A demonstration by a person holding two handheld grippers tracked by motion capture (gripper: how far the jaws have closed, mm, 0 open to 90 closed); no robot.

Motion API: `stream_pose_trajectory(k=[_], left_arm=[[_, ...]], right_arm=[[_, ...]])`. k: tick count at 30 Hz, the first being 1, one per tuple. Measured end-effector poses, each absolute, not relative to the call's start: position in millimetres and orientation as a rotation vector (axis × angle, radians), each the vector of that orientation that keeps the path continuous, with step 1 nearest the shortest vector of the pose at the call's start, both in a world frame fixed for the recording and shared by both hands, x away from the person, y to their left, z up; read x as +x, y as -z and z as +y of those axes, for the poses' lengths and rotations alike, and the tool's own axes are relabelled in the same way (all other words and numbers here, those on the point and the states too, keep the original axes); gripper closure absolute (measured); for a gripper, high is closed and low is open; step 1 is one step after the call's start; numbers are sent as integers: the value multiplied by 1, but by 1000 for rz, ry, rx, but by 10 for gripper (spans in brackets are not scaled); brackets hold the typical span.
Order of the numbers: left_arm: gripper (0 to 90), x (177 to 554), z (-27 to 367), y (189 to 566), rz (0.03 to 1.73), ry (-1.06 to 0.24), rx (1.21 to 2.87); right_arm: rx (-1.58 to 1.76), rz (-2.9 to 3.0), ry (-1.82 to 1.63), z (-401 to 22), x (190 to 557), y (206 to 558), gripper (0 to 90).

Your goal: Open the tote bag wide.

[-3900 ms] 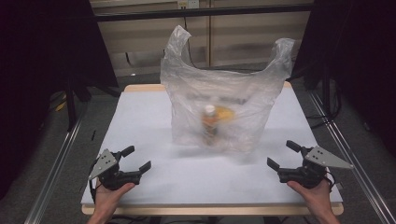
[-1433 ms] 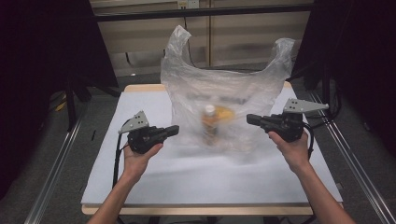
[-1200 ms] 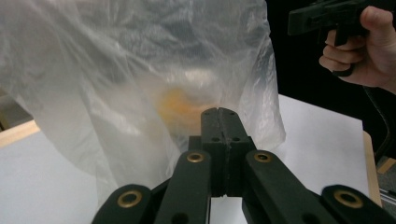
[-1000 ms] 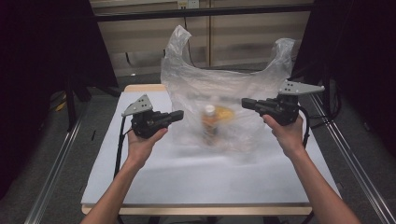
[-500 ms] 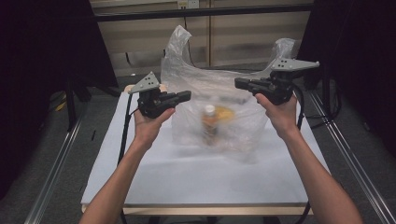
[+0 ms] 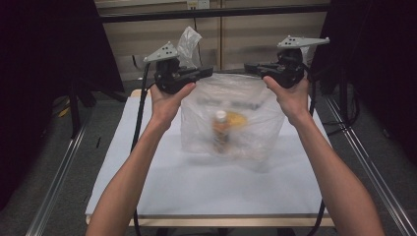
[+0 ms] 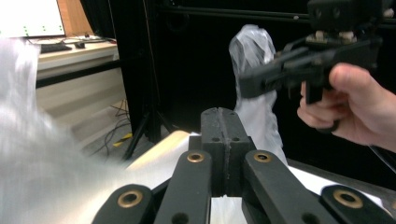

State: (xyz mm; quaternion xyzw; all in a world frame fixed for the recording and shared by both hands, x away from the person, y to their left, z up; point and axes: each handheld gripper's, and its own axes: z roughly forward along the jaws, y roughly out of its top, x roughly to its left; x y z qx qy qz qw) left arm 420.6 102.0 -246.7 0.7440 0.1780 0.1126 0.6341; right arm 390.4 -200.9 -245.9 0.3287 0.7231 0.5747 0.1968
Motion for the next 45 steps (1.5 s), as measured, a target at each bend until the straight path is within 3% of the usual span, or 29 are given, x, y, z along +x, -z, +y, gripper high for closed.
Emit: stream_pose_trajectory(k=[11, 45], left_arm=[[900, 441, 76, 254, 437, -249, 1752], [900, 424, 99, 346, 484, -178, 1929]], right_arm=[[962, 2100, -1539, -185, 405, 268, 900], [944, 2238, -1598, -158, 383, 349, 900]])
